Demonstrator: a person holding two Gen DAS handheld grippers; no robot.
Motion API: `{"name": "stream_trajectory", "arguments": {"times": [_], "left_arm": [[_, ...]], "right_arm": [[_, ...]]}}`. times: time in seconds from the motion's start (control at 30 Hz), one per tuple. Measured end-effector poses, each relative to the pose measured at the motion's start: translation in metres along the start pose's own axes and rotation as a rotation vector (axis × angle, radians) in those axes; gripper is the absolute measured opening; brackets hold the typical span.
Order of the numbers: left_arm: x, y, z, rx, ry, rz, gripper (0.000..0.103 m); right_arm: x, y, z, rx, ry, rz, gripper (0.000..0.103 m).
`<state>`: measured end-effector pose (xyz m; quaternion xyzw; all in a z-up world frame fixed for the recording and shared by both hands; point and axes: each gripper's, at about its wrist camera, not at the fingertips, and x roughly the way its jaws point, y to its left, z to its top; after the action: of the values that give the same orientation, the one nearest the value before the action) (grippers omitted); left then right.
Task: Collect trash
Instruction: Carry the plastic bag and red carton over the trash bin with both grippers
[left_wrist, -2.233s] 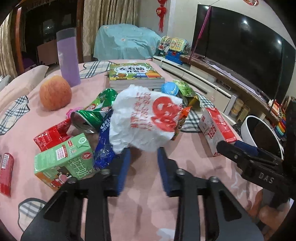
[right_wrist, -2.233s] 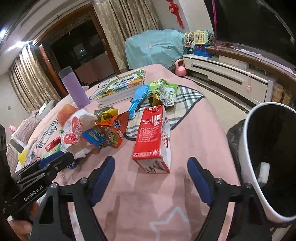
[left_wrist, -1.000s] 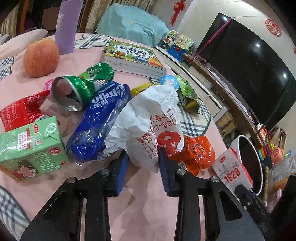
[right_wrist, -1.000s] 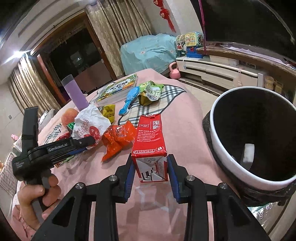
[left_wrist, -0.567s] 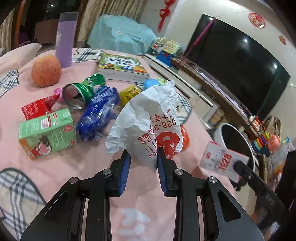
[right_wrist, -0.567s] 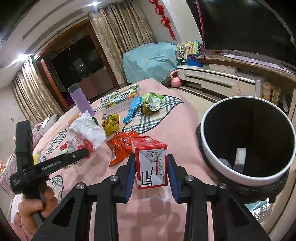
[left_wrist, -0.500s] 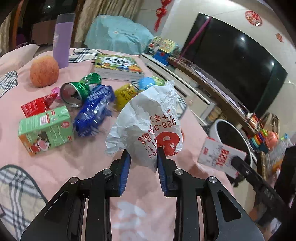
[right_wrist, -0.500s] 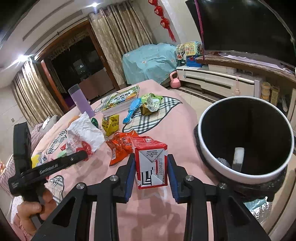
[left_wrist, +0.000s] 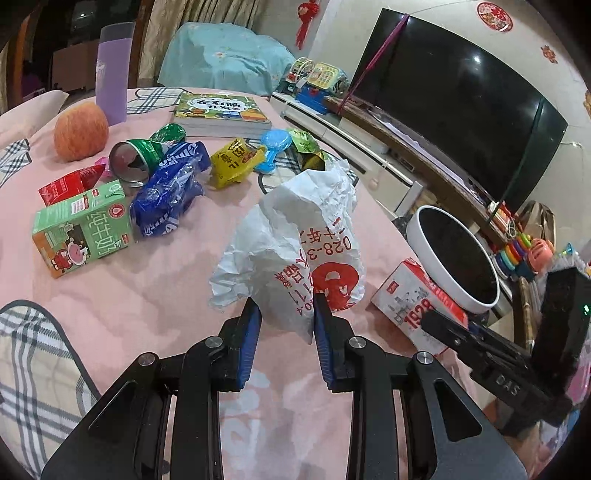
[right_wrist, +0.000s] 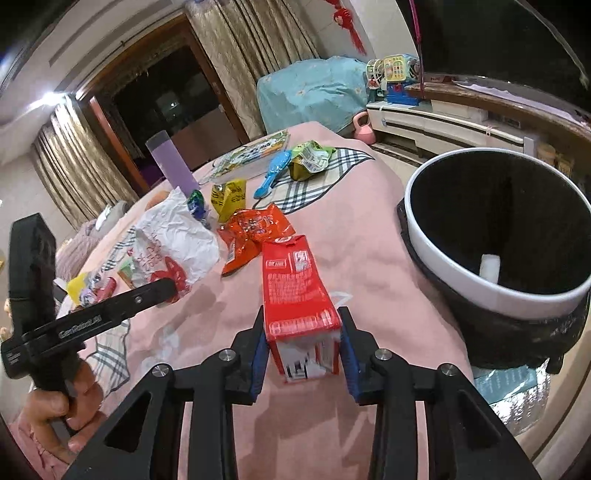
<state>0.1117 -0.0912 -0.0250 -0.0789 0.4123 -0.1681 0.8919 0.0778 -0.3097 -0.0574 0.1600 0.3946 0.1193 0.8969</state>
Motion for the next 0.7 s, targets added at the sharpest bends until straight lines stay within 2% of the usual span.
{"name": "stream_trajectory", "arguments": {"times": [0.1,0.2,0.4,0.6,0.7], "left_arm": [[0.0,-0.005,0.0,0.014,0.004,0.002,0.027],[0.0,-0.011,-0.001,0.028,0.007,0.003,0.027],[0.004,-0.034,0.003,0.074,0.015,-0.032,0.027],[0.012,-0.072,0.006,0.141,0.026,-0.08,0.027],[0.017,-0.091,0.009,0.175,0.03,-0.104,0.027]], "right_arm": [[0.01,0.0,0.004,0.0,0.016,-0.005,0.039],[0.013,0.0,0.003,-0.012,0.028,-0.002,0.033],[-0.017,-0.008,0.001,-0.007,-0.045,-0.027,0.033],[-0.057,-0.039,0.012,0.051,-0.132,-0.084,0.033],[-0.069,-0.056,0.016,0.069,-0.148,-0.118,0.033]]}}
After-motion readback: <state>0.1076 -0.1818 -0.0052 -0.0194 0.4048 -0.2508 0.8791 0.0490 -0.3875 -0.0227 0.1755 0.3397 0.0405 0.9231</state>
